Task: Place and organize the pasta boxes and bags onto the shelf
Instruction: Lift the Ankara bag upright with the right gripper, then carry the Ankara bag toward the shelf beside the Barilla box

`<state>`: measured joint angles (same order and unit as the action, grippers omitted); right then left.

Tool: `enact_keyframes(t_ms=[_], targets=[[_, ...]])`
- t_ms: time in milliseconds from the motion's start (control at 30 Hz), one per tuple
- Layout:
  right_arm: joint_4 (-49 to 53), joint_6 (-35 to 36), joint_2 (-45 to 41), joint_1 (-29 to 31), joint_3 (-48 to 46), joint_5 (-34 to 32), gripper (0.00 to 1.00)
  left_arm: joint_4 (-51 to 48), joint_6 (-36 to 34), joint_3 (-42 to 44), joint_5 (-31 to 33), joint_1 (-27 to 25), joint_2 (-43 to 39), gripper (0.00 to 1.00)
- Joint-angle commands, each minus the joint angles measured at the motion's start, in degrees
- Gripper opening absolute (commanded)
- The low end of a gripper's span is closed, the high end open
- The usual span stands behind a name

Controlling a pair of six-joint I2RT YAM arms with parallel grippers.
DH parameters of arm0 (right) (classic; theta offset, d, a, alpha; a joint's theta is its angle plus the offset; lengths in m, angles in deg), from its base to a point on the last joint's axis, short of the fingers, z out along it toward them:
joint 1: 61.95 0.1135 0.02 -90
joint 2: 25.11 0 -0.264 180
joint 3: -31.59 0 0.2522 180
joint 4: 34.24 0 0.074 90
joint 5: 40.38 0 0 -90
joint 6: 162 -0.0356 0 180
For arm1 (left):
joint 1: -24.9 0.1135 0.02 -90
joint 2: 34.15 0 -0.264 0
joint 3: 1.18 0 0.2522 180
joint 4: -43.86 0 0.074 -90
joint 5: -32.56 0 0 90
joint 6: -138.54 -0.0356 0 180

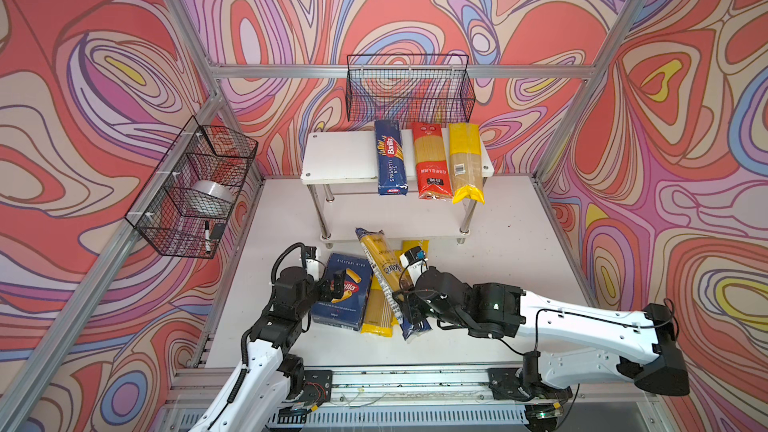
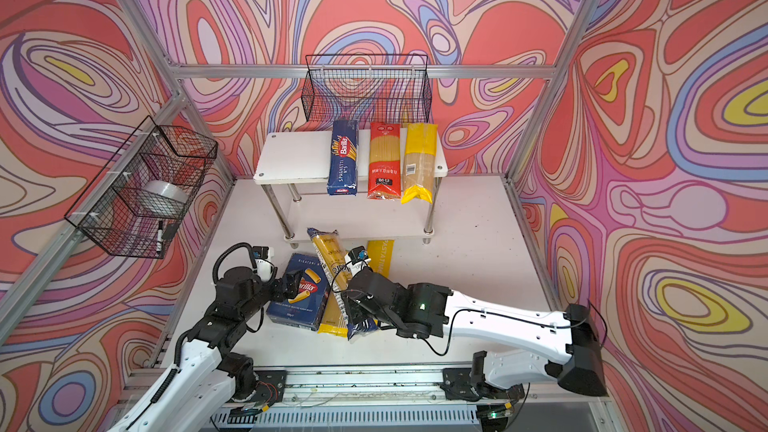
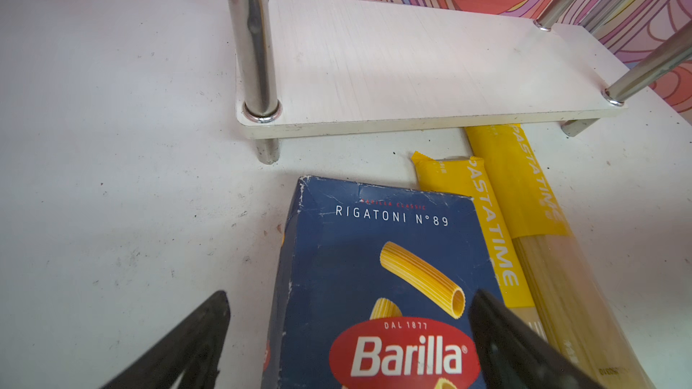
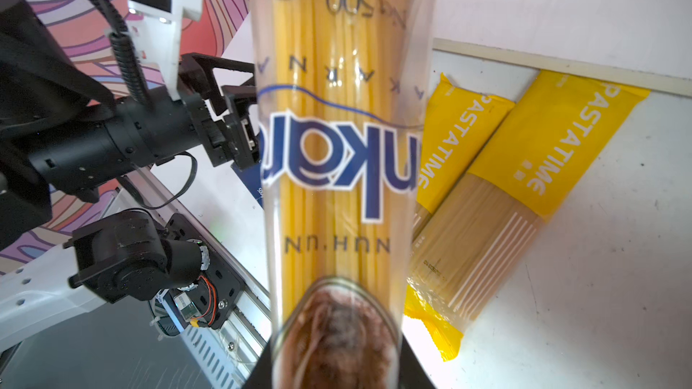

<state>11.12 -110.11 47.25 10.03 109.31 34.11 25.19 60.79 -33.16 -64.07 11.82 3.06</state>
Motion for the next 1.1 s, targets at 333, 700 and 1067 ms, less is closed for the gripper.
enact_keyframes(t_ms=[333,700,1067], targets=[[1.96,4.03,6.82,1.16,18.64,-8.60,0.00,-0.82,-0.20,-1.47,-0.33,-0.12,-0.65,1.00],[6.17,7.79,13.74,1.13,30.69,-10.22,0.00,-0.89,-0.16,-1.38,-0.22,-0.14,-1.04,1.00],[9.55,11.42,18.22,0.68,40.71,-14.50,0.00,-0.95,-0.10,-1.38,-0.22,-0.19,-1.00,1.00]])
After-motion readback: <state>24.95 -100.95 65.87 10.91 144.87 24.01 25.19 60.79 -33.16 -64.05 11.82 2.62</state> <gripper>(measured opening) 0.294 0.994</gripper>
